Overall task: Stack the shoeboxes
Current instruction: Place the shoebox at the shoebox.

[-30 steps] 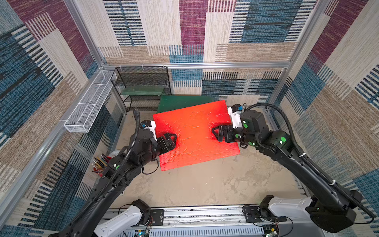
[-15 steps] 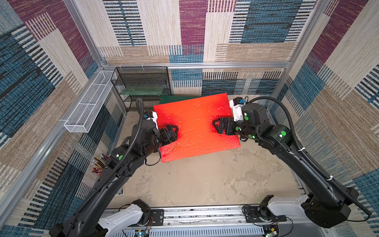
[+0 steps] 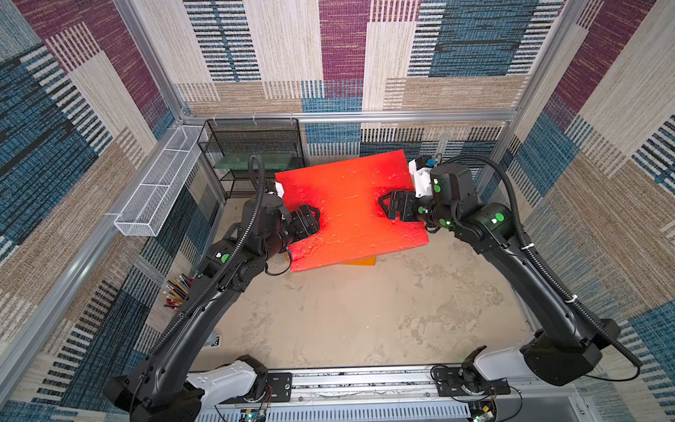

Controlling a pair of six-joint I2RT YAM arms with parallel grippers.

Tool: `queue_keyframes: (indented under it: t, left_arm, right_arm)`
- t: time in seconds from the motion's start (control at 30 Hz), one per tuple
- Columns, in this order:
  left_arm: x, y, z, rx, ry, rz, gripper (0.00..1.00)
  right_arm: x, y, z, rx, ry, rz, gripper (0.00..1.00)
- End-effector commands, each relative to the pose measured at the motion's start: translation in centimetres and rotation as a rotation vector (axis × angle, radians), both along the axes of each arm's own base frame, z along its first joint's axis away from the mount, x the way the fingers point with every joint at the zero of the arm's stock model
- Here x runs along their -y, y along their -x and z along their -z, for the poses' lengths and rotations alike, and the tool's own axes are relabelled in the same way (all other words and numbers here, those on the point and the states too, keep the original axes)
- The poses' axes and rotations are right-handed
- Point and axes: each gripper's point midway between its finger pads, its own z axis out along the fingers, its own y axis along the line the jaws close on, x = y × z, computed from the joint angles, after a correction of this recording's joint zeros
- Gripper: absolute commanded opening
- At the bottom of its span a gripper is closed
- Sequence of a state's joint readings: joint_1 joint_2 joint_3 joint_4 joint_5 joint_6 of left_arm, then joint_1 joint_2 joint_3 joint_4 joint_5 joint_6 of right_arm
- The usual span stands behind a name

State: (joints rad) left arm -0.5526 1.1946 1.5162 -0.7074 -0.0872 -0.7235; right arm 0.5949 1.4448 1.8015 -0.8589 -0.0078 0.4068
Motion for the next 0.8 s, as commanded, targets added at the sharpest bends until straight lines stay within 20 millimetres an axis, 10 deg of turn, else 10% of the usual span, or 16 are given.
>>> queue_keyframes:
  t: [0.0,0.77]
  left_arm:
    - [7.7,2.5,-5.9,0.131,0.229,0.435,0.84]
    - [7.9,-4.3,-7.5,0.121,0.249,0.421,0.84]
  right_arm:
    - [-7.4,3.6,-4.6,0.036,-0.260,-0.426,0.95]
    - [-9.2,-2.9,-6.5,0.038,-0.306,-0.459,0.94]
